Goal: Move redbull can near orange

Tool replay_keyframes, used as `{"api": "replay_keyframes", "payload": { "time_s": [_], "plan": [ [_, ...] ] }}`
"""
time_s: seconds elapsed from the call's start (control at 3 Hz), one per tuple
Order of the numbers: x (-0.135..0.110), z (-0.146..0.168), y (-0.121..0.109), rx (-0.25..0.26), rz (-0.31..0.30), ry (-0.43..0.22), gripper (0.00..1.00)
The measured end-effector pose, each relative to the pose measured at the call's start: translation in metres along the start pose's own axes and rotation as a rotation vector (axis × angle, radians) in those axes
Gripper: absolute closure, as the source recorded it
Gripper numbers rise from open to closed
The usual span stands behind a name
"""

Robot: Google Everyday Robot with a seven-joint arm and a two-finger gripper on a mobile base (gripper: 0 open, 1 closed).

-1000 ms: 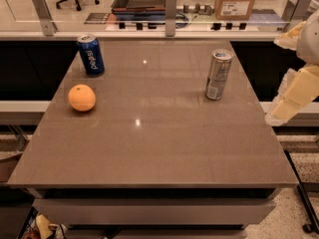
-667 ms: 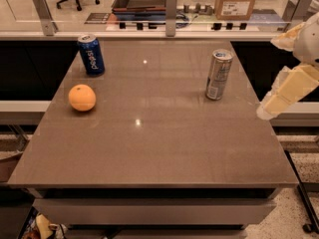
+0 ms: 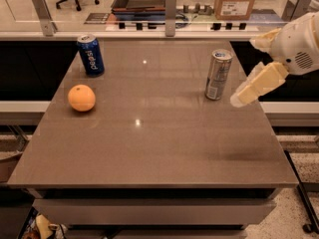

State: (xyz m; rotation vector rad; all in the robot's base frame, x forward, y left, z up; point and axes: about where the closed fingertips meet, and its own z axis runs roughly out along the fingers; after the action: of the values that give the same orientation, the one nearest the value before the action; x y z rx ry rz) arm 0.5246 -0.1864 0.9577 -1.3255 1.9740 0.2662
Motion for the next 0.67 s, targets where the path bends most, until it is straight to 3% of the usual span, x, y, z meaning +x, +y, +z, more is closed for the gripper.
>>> {"api": "replay_keyframes", "payload": {
  "time_s": [0.67],
  "plan": [
    [0.006, 0.042, -0.024, 0.011, 0.065, -0.149, 0.00]
  ]
}}
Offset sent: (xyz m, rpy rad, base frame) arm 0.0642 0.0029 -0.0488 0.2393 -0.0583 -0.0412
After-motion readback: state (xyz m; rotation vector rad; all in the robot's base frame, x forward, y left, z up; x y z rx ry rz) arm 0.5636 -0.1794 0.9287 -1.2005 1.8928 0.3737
